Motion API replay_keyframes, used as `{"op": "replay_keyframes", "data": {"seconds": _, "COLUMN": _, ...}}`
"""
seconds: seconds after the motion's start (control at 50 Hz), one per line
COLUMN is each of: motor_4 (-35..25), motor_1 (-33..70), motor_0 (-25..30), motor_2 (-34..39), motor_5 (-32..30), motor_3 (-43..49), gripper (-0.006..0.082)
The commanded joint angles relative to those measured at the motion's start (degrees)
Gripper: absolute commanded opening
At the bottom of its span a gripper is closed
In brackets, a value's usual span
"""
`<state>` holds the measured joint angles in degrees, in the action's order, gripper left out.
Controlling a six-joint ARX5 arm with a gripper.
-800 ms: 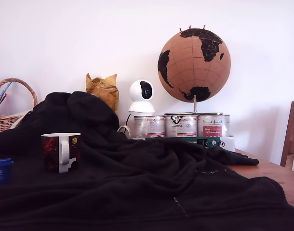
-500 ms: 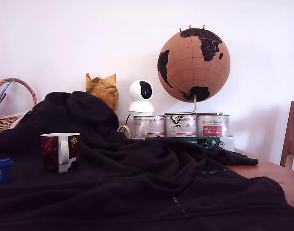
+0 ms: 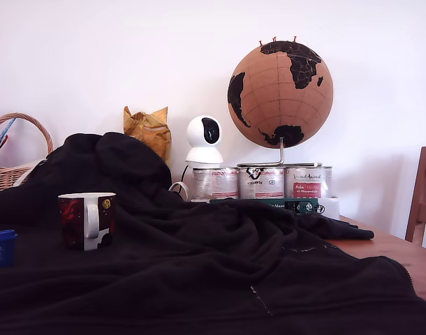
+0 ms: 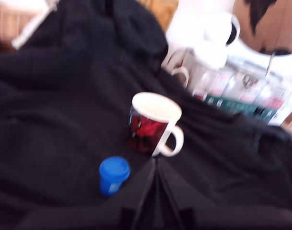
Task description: Pick the blue coffee capsule and place it inside the red coffee cup
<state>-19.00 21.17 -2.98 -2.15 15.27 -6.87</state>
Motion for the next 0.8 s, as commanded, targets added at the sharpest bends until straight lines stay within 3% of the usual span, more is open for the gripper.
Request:
{"op": "replay_keyframes", "data": {"seconds": 0.0, "motor_4": -0.04, "motor_1": 3.28, "motor_0": 0.90, "motor_2": -0.48, "motor_5": -3.45, "motor_3": -3.61, "gripper": 0.0306}}
{"op": "replay_keyframes", "data": {"seconds": 0.08, "motor_4": 0.98, "motor_1": 8.35, "motor_0": 2.19, "motor_2": -0.48, "motor_5": -4.90, "motor_3": -8.15, "gripper": 0.0567}}
{"op": "replay_keyframes", "data": {"seconds": 0.16, "motor_4": 3.15, "motor_1": 13.22, "motor_0": 3.43, "motor_2": -0.50, "motor_5": -5.44, "motor_3": -10.97, "gripper": 0.0665}}
{"op": "replay_keyframes", "data": {"seconds": 0.52, "motor_4": 10.56, "motor_1": 31.69, "motor_0": 6.82, "motor_2": -0.59, "motor_5": -8.31, "motor_3": -25.46, "gripper": 0.0668}}
{"op": "replay_keyframes", "data": {"seconds": 0.78, "motor_4": 10.91, "motor_1": 43.69, "motor_0": 6.80, "motor_2": -2.43, "motor_5": -10.95, "motor_3": -31.23, "gripper": 0.0668}}
